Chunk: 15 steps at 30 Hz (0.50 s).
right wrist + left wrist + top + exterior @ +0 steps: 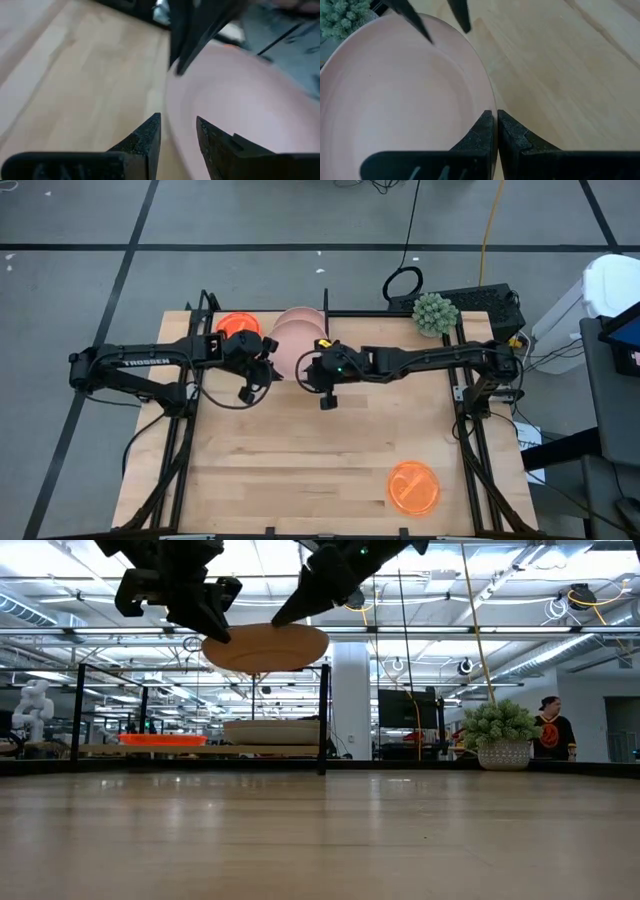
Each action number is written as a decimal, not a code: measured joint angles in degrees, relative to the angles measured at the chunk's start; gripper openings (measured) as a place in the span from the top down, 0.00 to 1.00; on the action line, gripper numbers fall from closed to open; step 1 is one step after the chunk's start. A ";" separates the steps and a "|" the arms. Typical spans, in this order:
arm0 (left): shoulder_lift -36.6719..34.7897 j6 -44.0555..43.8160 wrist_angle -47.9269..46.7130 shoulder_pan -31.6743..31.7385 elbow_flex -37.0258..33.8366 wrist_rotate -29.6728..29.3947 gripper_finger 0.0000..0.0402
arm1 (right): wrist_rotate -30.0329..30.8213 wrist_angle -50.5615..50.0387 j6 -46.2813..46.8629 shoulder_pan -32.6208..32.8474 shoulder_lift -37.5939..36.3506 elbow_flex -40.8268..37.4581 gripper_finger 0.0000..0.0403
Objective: Place and stack plates onto a shelf
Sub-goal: Stack the pink plate on top of the pink plate on the shelf
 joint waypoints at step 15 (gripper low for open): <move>0.00 0.10 -0.60 -0.13 0.00 -0.84 0.97 | -4.19 -2.16 -0.63 -1.68 0.63 -0.03 0.78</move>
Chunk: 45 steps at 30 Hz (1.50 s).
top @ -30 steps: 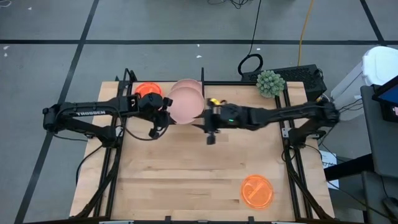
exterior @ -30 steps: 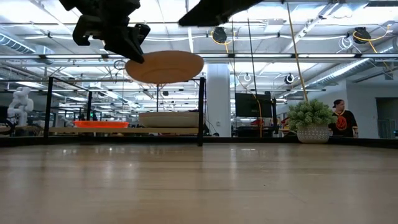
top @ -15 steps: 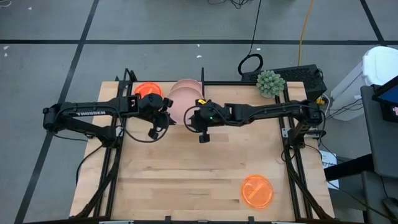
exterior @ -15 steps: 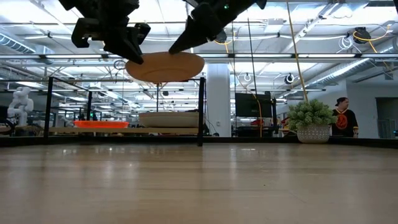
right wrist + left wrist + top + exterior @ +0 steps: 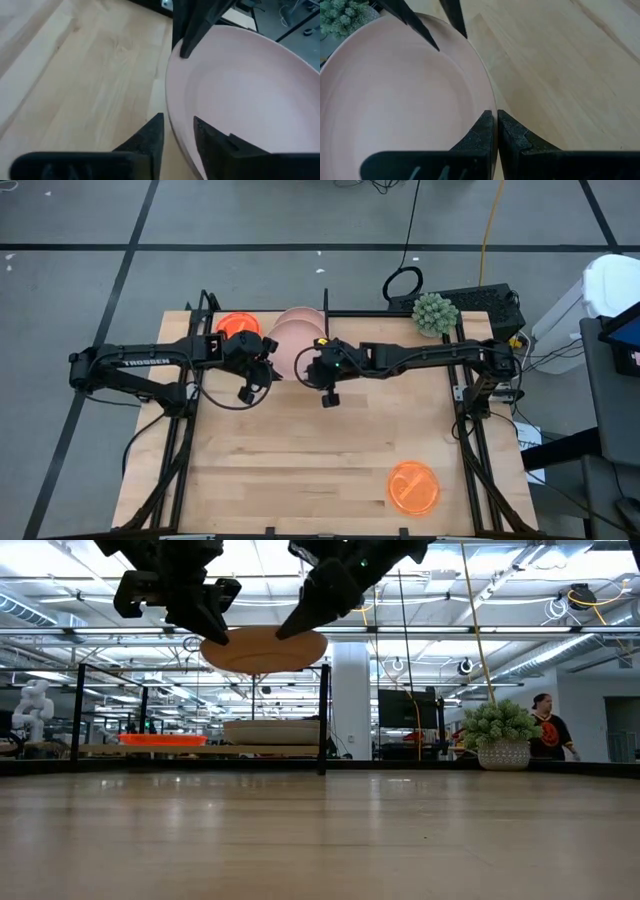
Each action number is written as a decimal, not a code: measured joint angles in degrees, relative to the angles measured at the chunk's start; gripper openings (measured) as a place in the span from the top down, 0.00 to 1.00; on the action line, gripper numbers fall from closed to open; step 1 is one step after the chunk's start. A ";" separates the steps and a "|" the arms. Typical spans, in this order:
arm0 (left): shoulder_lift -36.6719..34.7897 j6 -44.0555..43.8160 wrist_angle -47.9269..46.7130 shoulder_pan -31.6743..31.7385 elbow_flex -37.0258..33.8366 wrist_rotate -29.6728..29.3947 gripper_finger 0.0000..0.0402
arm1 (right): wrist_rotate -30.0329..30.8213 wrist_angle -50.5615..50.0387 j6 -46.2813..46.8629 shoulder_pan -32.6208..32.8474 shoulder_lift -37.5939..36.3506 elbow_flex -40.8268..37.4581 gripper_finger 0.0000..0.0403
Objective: Place and stack plates onto a shelf
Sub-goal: Stack the pink plate on top of the pink plate on the shelf
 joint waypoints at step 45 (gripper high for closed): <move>-3.82 -44.66 11.03 -23.67 0.07 -46.66 0.39 | -12.10 15.01 -8.14 -12.38 1.62 -0.10 1.00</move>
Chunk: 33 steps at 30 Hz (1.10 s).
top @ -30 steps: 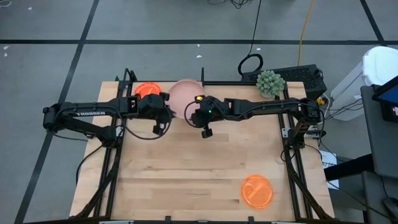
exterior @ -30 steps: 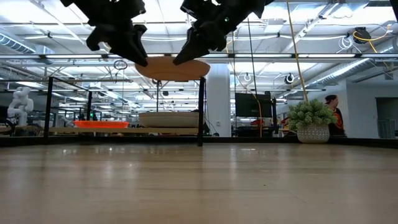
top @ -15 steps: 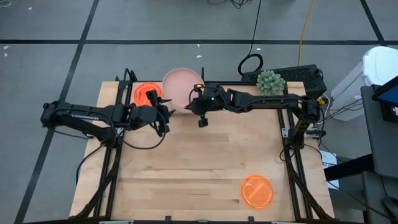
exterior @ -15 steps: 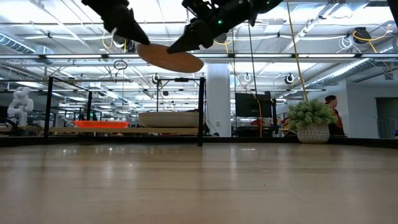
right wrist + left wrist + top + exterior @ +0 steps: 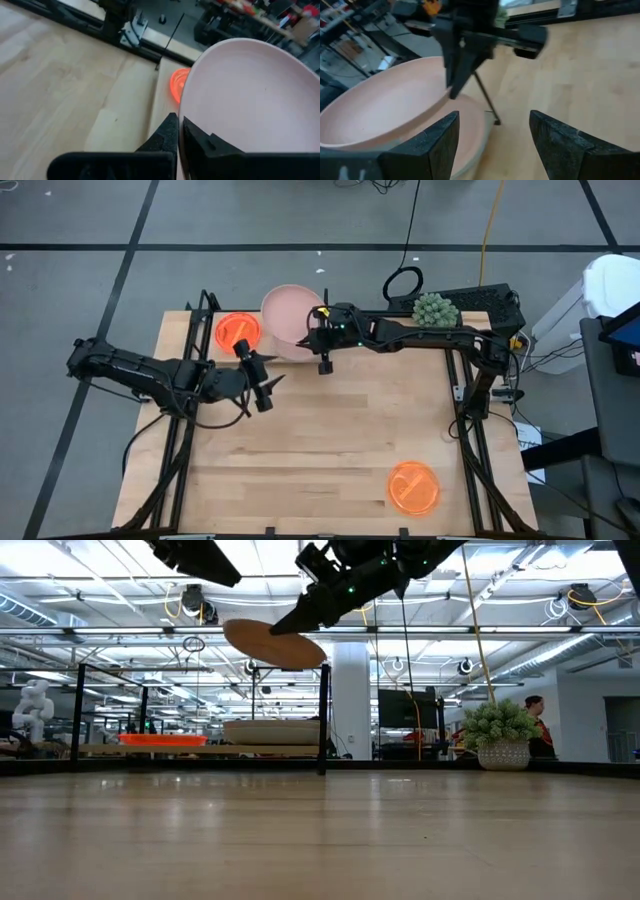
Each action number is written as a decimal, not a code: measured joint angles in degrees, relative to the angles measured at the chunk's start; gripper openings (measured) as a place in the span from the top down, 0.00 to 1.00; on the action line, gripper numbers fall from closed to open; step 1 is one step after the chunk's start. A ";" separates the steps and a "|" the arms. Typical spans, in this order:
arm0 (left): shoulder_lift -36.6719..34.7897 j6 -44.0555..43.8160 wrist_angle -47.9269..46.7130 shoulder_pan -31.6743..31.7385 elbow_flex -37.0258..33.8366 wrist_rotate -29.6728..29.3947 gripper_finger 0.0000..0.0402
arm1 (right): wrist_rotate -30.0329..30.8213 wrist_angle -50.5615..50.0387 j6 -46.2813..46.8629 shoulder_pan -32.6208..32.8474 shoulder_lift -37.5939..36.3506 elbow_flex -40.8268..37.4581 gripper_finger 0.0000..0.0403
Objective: Place and stack plates onto a shelf
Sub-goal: Stack the pink plate on top of the pink plate on the shelf
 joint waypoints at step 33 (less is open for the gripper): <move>0.22 -4.68 -1.21 -7.33 -0.08 0.30 0.39 | -0.98 1.49 4.11 -3.35 10.01 0.07 0.99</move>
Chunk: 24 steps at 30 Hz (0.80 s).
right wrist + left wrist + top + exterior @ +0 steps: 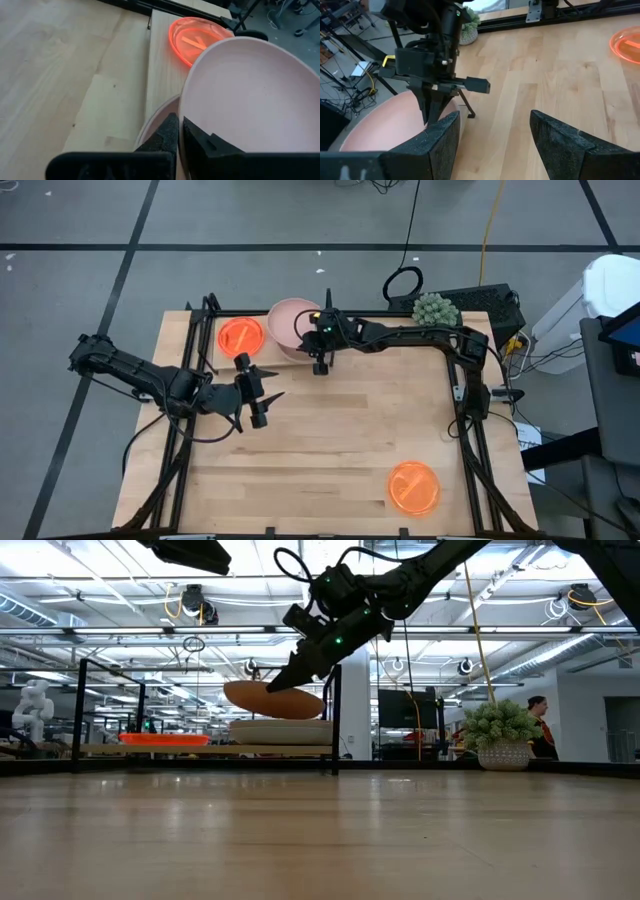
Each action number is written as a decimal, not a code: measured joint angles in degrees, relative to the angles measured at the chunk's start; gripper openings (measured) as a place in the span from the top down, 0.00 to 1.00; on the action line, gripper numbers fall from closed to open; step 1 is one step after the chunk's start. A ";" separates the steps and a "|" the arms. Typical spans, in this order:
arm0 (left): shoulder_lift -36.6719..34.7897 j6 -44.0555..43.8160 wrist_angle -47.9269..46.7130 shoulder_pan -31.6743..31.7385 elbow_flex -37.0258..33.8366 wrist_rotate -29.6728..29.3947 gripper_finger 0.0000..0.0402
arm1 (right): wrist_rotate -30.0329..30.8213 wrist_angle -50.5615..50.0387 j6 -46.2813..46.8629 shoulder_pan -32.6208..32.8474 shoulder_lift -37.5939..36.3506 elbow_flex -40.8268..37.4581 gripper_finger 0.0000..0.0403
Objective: Place and stack plates onto a shelf
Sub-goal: Stack the pink plate on top of the pink plate on the shelf, then stack the transparent orange plate on top of the orange transparent plate on the shelf
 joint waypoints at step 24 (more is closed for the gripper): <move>0.00 -9.11 -8.70 2.26 0.00 -0.16 0.39 | 1.49 -2.93 3.20 3.35 -6.28 -0.11 0.72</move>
